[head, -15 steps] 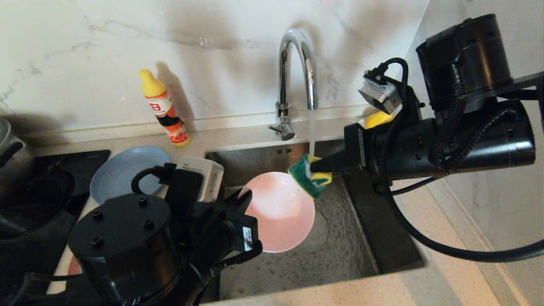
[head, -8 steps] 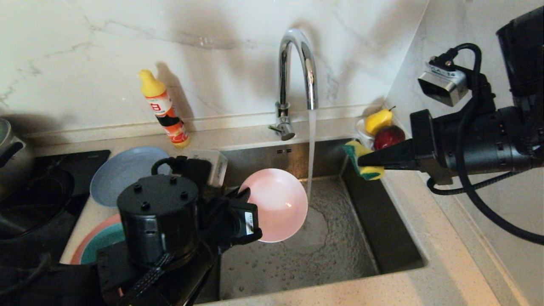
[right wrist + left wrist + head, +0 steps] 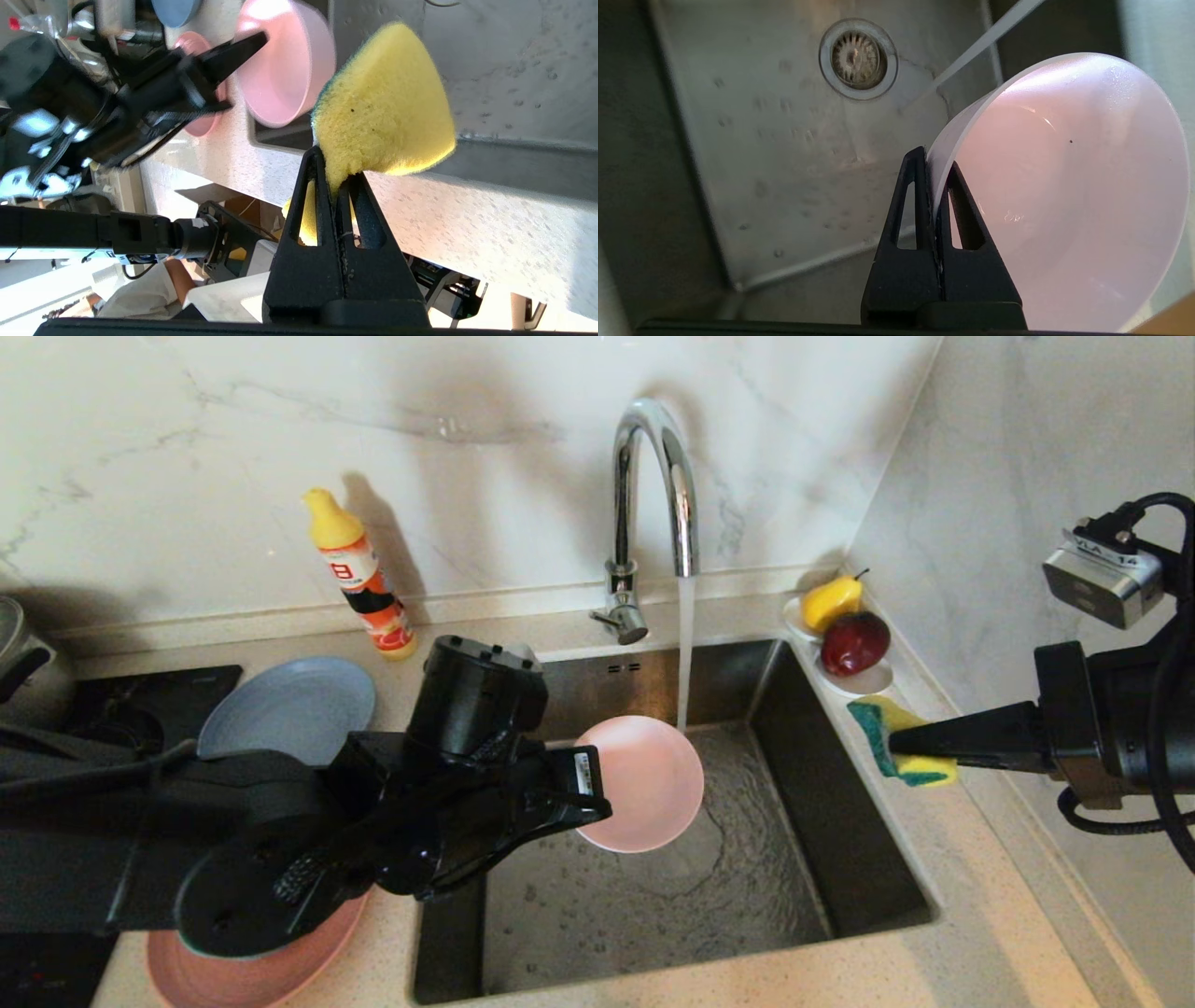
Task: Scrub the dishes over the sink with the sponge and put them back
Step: Rinse the bowl
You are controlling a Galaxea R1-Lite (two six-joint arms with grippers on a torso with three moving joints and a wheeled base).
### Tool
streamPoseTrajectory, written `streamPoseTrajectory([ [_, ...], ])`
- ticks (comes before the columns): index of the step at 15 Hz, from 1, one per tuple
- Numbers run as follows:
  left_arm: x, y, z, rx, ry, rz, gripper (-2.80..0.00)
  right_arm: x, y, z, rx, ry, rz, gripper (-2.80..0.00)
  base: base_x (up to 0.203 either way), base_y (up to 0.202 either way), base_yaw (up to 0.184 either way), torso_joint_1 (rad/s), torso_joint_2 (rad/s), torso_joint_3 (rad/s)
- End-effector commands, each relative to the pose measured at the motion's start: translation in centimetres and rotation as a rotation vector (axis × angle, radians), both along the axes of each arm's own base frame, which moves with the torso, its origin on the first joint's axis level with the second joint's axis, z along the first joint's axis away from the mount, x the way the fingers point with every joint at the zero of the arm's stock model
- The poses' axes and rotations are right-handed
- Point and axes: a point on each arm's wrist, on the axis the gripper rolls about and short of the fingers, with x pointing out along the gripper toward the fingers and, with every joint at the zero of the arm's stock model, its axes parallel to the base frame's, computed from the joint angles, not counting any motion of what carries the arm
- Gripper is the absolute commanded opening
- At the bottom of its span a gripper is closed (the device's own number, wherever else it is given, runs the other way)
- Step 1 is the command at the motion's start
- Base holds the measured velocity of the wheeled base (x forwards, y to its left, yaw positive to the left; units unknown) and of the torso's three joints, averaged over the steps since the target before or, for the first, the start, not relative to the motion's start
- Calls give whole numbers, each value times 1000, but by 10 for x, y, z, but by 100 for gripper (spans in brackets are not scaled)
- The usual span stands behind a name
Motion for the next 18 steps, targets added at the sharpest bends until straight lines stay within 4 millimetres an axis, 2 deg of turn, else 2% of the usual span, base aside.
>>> streamPoseTrajectory([
  [1, 18, -10, -22, 29, 44, 16, -280, -4, -4, -1, 4, 2, -11, -280, 0, 0, 0, 0, 0, 0],
  [5, 51, -28, -36, 3, 57, 53, -280, -2, -3, -3, 2, 13, -7, -280, 0, 0, 0, 0, 0, 0],
  [7, 62, -36, -35, -12, 40, 55, -280, -2, -4, -7, 1, 22, -6, -280, 0, 0, 0, 0, 0, 0],
  [12, 78, -49, -48, -14, 40, 56, -280, 1, -4, -10, -2, 34, -9, -280, 0, 0, 0, 0, 0, 0],
  [18, 95, -63, -46, -57, 12, 67, -280, 5, -2, -11, 5, 44, 9, -280, 0, 0, 0, 0, 0, 0],
])
